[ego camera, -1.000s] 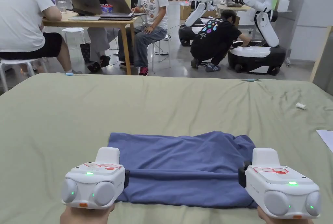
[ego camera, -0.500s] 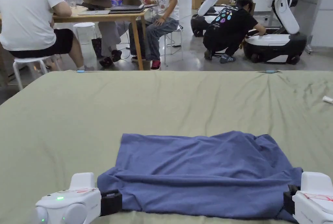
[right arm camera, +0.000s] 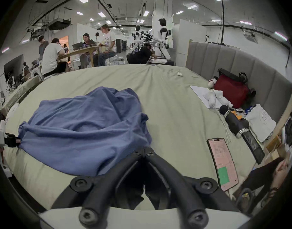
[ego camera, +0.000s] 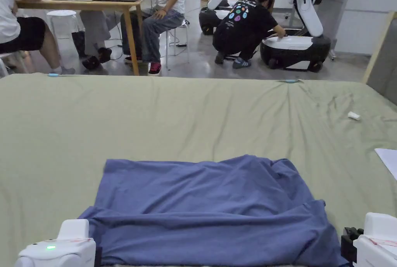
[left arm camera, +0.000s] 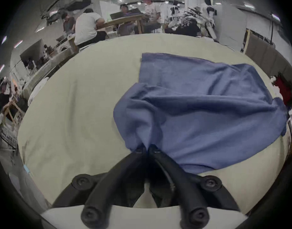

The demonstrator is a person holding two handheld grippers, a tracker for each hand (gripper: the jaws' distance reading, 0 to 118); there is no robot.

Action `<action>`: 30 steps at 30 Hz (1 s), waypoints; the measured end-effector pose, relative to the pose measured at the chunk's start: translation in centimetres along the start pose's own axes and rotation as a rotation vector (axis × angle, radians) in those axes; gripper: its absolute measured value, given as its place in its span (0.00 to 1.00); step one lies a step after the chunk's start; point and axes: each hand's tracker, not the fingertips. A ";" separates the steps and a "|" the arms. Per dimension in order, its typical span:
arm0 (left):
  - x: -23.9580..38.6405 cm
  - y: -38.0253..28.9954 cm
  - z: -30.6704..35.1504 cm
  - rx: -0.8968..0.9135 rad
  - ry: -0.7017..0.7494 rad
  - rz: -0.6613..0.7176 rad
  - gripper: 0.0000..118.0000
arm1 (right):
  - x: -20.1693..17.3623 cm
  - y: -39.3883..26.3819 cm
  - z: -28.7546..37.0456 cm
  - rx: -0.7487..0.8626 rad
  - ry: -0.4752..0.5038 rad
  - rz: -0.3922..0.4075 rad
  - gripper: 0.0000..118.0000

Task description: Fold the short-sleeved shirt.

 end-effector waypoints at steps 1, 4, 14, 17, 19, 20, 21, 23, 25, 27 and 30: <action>-0.1 0.1 0.3 0.007 -0.004 0.006 0.00 | 0.5 0.0 -0.5 -0.022 0.026 -0.015 0.77; -0.2 0.5 1.1 0.026 -0.003 0.008 0.00 | 0.7 -0.6 -1.7 -0.117 0.037 0.042 0.85; 0.3 0.7 1.9 0.020 -0.004 -0.044 0.00 | -0.2 -1.8 -5.5 -0.272 0.165 0.145 0.21; 0.1 0.2 2.0 0.010 -0.009 -0.057 0.00 | -0.6 -0.5 -4.2 -0.249 0.163 0.116 0.10; -0.5 0.5 1.9 0.000 -0.018 -0.059 0.00 | -0.7 0.1 -2.9 -0.249 0.151 0.096 0.10; -0.5 0.5 2.1 -0.003 -0.022 -0.064 0.00 | -1.0 0.5 -2.2 -0.247 0.135 0.084 0.10; -0.6 0.5 2.6 -0.002 -0.024 -0.063 0.00 | -1.0 0.7 -1.5 -0.246 0.122 0.070 0.10; -1.1 0.7 3.4 0.005 -0.037 -0.056 0.00 | -1.2 0.7 0.0 -0.241 0.113 0.055 0.10; -1.3 0.7 5.3 0.028 -0.041 -0.063 0.00 | -1.9 1.2 2.1 -0.229 0.105 0.062 0.10; -1.6 0.6 7.4 0.053 -0.047 -0.055 0.00 | -2.0 1.1 3.5 -0.216 0.102 0.066 0.10; -2.5 0.2 10.1 0.077 -0.044 -0.062 0.00 | -1.7 0.9 5.4 -0.195 0.092 0.069 0.10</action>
